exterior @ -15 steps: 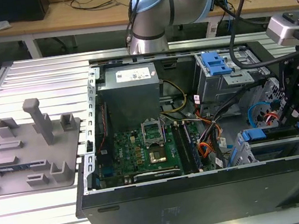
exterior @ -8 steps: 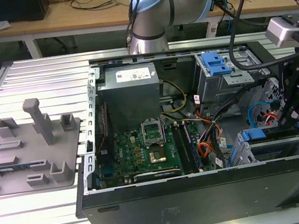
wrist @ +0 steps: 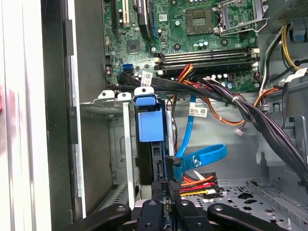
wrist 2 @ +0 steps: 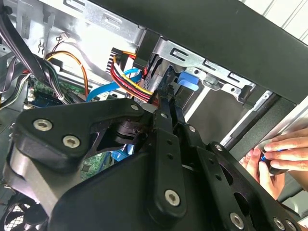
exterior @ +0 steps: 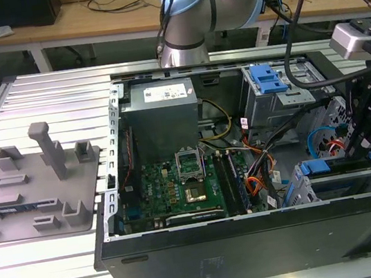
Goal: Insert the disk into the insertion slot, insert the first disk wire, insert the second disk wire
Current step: 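Insert the first disk wire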
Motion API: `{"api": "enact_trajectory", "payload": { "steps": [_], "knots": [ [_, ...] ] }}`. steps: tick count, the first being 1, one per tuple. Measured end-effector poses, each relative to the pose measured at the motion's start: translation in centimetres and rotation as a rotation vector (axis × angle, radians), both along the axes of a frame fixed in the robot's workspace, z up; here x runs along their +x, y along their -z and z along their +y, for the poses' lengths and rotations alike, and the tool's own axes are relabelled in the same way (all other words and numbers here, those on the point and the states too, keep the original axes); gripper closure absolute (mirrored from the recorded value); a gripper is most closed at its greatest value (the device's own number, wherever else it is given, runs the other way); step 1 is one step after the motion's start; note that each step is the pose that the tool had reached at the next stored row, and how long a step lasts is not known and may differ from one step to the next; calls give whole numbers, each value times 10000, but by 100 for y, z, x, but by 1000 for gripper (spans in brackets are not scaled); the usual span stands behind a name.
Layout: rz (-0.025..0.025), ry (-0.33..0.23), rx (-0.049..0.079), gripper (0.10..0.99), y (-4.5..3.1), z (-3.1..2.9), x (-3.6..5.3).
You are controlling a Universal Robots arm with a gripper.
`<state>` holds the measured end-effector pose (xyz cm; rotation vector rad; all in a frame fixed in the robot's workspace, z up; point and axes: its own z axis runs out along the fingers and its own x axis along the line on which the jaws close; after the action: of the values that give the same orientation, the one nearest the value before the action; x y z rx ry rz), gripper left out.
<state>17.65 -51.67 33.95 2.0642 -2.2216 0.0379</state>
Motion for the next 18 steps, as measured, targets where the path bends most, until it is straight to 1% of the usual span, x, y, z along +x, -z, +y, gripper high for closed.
{"api": "enact_trajectory", "payload": {
  "steps": [8, 10, 11, 12, 13, 14, 15, 16, 17, 18],
  "knots": [
    [-1, -1, -9, 922, 46, -10, 2],
    [-2, -1, 9, 910, 54, -11, 2],
    [0, 0, 20, 910, 43, -11, 1],
    [1, 2, 14, 910, -2, -8, 1],
    [-1, 9, -9, 847, -75, -1, 0],
    [0, 13, -11, 847, -123, 2, 0],
    [0, 18, -28, 847, -203, 18, 1],
    [-1, 23, -46, 847, -259, 28, 1],
    [-1, 27, -48, 847, -295, 30, 1],
    [0, 35, -45, 847, -309, 35, 1]
  ]
}}
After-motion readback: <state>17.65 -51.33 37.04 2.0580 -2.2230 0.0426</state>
